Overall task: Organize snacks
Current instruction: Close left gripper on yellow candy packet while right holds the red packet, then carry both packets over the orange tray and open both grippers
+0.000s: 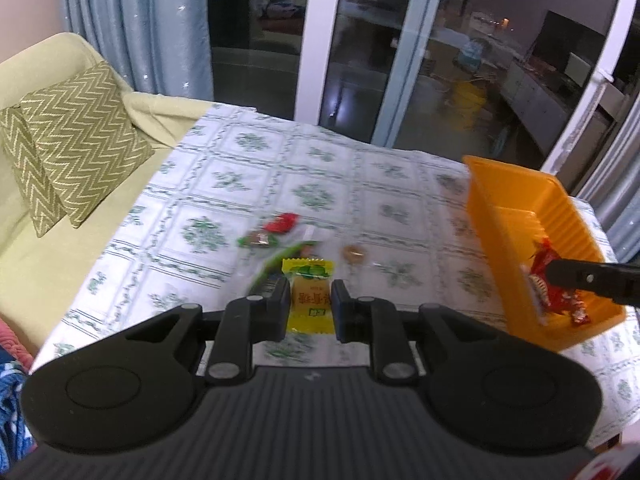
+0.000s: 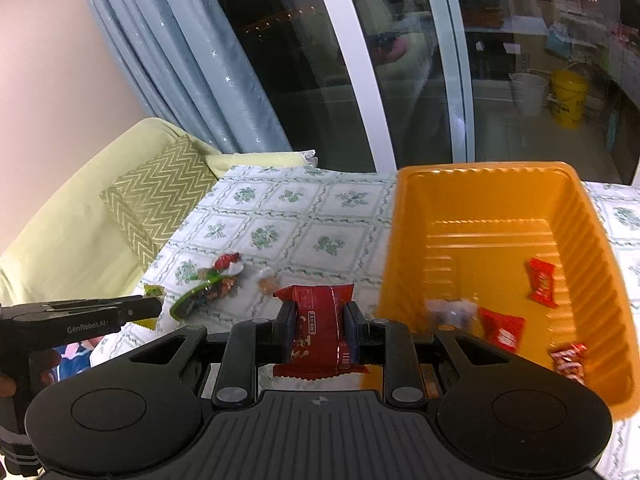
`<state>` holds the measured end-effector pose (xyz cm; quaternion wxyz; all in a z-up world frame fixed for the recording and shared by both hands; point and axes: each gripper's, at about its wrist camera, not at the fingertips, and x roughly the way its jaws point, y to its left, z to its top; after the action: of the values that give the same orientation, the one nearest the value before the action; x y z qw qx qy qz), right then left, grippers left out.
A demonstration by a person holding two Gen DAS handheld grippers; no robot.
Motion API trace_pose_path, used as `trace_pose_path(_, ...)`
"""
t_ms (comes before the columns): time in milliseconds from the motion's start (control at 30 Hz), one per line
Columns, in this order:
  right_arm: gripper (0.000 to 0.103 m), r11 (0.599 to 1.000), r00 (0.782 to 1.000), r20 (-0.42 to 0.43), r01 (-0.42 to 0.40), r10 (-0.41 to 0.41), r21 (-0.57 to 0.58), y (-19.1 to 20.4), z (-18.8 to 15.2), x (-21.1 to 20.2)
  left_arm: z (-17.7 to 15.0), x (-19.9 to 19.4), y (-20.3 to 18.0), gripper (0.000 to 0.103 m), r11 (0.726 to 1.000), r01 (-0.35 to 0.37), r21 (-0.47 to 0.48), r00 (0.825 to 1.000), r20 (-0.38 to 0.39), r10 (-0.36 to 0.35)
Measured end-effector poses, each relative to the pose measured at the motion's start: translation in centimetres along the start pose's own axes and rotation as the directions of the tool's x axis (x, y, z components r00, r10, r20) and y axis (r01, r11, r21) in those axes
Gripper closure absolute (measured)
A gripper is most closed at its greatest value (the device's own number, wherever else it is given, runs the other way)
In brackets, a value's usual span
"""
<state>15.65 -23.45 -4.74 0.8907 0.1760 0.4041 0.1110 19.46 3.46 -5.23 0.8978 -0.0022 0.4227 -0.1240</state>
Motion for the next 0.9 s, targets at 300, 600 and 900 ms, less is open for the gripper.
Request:
trace_pose_path(300, 0.077, 0.999, 0.999, 0.019, 0.037, -0.037, 0.03, -4.0, -1.5, -4.5, -0.6, -1.0, -6.9, 0.084, 0.995, 0.087, 0.05, 0.996, 0.009, -0.087)
trace_pose_path(600, 0.077, 0.994, 0.994, 0.038, 0.095, -0.097, 0.061, -9.1, -1.6, -7.7, -0.4, 0.0, -13.8, 0.084, 0.983, 0.155, 0.099, 0.987, 0.02, -0.158)
trace_pose_path(900, 0.077, 0.994, 0.993, 0.063, 0.096, -0.099, 0.053, -12.8, -0.1, -8.0, 0.3, 1.8, -18.7, 0.084, 0.979, 0.167, 0.12, 0.985, 0.03, -0.172)
